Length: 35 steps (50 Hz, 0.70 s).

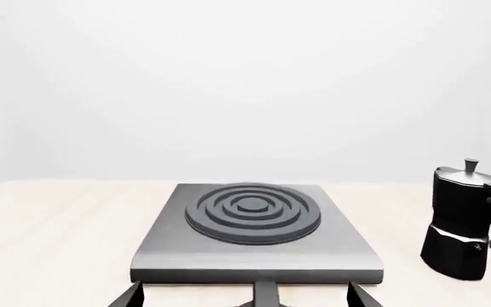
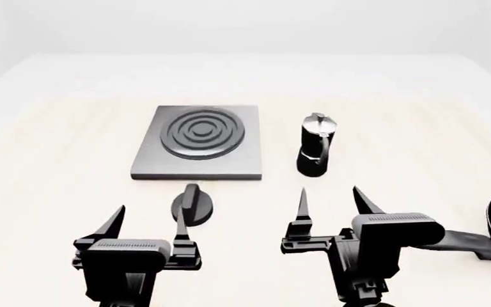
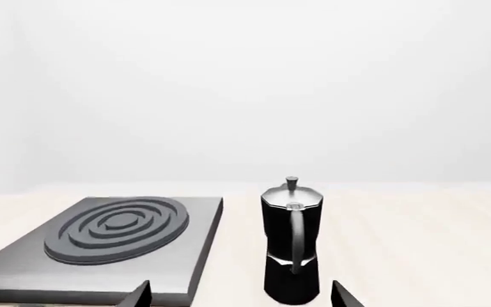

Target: Put the frying pan on the stove.

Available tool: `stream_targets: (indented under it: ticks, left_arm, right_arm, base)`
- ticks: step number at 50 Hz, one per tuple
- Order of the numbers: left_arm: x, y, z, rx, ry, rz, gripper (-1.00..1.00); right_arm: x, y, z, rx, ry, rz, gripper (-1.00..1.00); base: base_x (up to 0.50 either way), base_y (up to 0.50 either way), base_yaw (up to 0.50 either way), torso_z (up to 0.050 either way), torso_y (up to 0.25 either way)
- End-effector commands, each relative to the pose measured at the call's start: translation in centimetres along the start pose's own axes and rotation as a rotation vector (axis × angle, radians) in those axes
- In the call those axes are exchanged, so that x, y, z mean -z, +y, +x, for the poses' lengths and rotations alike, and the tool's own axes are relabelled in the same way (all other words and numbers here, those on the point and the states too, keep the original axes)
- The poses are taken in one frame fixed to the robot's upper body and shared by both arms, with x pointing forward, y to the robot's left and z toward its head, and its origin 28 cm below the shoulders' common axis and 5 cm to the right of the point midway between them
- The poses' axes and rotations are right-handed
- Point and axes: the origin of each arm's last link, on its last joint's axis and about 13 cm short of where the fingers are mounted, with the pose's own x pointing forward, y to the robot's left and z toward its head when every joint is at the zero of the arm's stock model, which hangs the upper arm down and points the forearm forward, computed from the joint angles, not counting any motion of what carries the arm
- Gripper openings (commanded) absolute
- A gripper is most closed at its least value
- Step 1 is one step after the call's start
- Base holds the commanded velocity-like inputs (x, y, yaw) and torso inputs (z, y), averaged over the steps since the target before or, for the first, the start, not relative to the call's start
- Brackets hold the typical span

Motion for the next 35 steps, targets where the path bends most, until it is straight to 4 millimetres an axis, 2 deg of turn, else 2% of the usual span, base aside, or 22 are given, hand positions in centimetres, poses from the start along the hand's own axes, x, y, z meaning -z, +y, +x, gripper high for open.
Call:
stream_targets:
  ticks: [1, 28, 33, 35]
  left_arm:
    - [0.1, 0.0, -0.1, 0.001, 0.003, -0.002, 1.00]
    - [0.2, 0.1, 0.0, 0.002, 0.003, 0.000, 1.00]
    - [0.1, 0.2, -0.1, -0.003, -0.001, -0.003, 1.00]
    - [0.2, 0.2, -0.1, -0.002, 0.002, -0.005, 1.00]
  right_arm:
    - [0.1, 0.0, 0.0, 0.004, 0.003, 0.008, 1.00]
    - [0.0, 0.3, 0.1, 0.026, 0.021, 0.014, 1.00]
    - [-0.7, 0.1, 0.4, 0.147, 0.011, 0.013, 1.00]
    - [-1.4, -0.2, 0.7, 0.226, 0.026, 0.081, 1.00]
  base:
    - [0.30, 0.00, 0.00, 0.000, 0.000]
    - [0.30, 0.00, 0.00, 0.000, 0.001]
    - [0.18, 0.00, 0.00, 0.000, 0.000]
    - [0.00, 0.00, 0.00, 0.000, 0.000]
